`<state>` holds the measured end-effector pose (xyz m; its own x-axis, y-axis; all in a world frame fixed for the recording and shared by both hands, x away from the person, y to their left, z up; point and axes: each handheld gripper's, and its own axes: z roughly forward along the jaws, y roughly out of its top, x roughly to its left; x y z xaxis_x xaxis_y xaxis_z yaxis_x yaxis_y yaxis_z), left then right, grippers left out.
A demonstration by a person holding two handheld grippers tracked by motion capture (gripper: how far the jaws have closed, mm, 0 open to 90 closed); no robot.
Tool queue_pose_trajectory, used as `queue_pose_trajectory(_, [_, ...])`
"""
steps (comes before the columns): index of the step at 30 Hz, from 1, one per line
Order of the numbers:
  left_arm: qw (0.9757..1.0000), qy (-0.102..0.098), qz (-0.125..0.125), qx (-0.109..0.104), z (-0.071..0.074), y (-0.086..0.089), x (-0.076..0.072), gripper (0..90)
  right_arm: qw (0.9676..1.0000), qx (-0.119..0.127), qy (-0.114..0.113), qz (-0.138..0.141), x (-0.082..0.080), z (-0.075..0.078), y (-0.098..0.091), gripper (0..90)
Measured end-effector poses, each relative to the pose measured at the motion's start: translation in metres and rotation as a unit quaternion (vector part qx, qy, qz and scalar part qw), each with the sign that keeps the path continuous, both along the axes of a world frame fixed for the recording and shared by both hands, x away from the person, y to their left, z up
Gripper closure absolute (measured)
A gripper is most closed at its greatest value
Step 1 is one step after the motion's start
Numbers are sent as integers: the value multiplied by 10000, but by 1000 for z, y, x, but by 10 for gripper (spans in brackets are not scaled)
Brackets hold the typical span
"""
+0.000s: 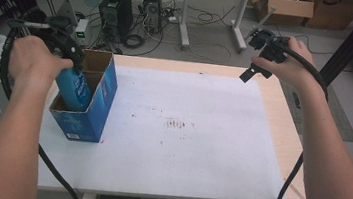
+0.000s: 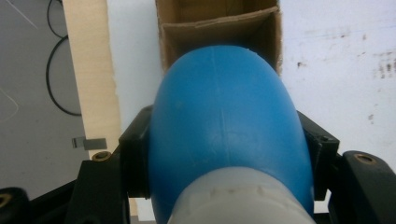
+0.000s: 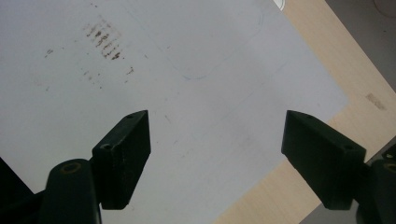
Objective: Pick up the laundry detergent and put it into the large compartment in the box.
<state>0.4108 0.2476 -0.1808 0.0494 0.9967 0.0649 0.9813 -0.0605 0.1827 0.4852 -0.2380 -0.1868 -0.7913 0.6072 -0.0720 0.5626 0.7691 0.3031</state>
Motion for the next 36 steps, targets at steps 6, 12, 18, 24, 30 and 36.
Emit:
queue_pose_trajectory(6, [9998, 184, -47, -64, -26, -1, 5, 378, 10000, 38, 13, -2, 0, -3, -1, 238])
queue_pose_trajectory(12, [9996, 268, -18, -29, -50, -1, 8, 378, 10000, 40, 6, -2, 0, -5, -2, 238])
queue_pose_trajectory(18, [9992, 385, -22, -87, -71, 1, 8, 377, 10000, 46, 19, 1, 0, -6, -2, 238])
queue_pose_trajectory(24, [9985, 548, 0, -41, -90, 1, 8, 377, 10000, 42, 22, 12, -1, -7, -2, 239])
queue_pose_trajectory(30, [9983, 579, 41, -68, -101, 0, 8, 377, 10000, 49, 14, 6, -1, -6, -2, 239])
queue_pose_trajectory(36, [9984, 559, 73, -108, -103, 2, 8, 377, 10000, 41, 26, -25, -2, -6, -2, 239])
